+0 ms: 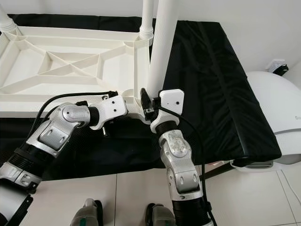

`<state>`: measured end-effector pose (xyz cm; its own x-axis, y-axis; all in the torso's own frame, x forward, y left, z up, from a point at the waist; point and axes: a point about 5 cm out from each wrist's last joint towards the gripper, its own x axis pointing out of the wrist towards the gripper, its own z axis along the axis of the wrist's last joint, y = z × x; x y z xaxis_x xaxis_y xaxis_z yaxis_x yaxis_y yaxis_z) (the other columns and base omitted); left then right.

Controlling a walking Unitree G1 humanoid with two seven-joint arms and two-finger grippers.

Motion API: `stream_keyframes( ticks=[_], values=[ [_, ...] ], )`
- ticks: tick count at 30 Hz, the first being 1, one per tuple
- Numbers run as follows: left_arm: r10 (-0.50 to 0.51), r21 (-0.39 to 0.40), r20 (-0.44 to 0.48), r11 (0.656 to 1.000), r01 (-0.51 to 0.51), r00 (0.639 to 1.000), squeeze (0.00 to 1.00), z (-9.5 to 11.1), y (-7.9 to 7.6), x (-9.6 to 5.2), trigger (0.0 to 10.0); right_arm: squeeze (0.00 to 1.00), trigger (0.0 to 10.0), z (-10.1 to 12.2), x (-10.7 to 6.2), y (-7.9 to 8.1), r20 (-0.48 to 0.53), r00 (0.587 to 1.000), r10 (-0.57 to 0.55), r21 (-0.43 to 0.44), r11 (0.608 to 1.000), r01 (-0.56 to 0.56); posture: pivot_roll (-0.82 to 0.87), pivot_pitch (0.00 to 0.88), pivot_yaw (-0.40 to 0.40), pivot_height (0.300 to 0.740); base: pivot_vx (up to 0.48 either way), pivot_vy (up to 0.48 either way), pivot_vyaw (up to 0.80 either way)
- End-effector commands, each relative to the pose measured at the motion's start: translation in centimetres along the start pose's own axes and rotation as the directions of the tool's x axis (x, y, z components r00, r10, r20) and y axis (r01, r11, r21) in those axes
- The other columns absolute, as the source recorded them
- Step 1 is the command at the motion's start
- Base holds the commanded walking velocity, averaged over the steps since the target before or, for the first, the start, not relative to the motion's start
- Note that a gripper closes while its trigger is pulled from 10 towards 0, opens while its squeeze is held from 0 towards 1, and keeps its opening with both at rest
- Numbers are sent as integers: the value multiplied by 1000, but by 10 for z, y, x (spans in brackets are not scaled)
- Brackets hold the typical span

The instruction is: Building children table

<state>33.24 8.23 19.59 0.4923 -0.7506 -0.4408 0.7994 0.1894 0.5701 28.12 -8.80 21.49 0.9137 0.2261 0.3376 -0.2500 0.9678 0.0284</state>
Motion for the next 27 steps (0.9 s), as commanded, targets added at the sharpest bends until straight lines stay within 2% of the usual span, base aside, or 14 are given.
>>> stream_keyframes(
  ticks=[1, 4, 5, 6, 15, 18, 21, 22, 25, 27],
  values=[
    [-26, 47, 32, 999, 25, 999, 0, 10, -7, 6, 10000, 0, 10000, -13, -2, -1, -82, 995, -55, 43, 997, 59, 71, 189, -41, 740, 0, 0, 0],
    [-27, 47, 32, 999, 25, 999, 0, 10, -7, 6, 10000, 0, 10000, -14, -2, -1, -86, 995, -50, 51, 997, 55, 72, 190, -43, 740, 0, 0, 0],
    [-27, 47, 31, 999, 25, 999, 0, 9, -7, 5, 10000, 475, 10000, -14, -2, -1, -82, 996, -43, 55, 997, 47, 72, 190, -43, 740, 0, 0, 0],
    [-26, 46, 30, 999, 25, 999, 0, 9, -7, 5, 10000, 1000, 10000, -14, -2, -2, -79, 996, -37, 54, 998, 42, 72, 190, -43, 740, 0, 0, 0],
    [-24, 46, 28, 999, 22, 999, 0, 9, -6, 5, 10000, 1000, 10000, -7, 0, -8, -37, 998, 47, 90, 995, -43, 72, 191, -44, 740, 0, 0, 0],
    [-24, 46, 28, 999, 22, 999, 0, 9, -6, 5, 10000, 1000, 10000, 0, 4, -21, -8, 990, 143, 86, 986, -142, 68, 194, -42, 740, 0, 0, 0],
    [-24, 46, 28, 999, 22, 999, 0, 9, -5, 5, 10000, 1000, 10000, 3, 5, -26, 3, 983, 181, 87, 980, -180, 64, 198, -37, 740, 0, 0, 0],
    [-24, 46, 28, 999, 22, 999, 0, 9, -5, 5, 10000, 1000, 10000, 8, 8, -38, 19, 973, 230, 64, 971, -231, 62, 201, -33, 740, 0, 0, 0],
    [-23, 46, 28, 999, 22, 999, 0, 9, -4, 5, 10000, 1000, 10000, 10, 10, -45, 23, 966, 256, 50, 965, -257, 61, 202, -32, 740, 0, 0, 0],
    [-24, 47, 28, 999, 23, 999, 0, 9, -4, 5, 10000, 1000, 10000, 13, 13, -56, 21, 949, 315, 50, 947, -316, 60, 204, -29, 740, 0, 0, 0]
  ],
)
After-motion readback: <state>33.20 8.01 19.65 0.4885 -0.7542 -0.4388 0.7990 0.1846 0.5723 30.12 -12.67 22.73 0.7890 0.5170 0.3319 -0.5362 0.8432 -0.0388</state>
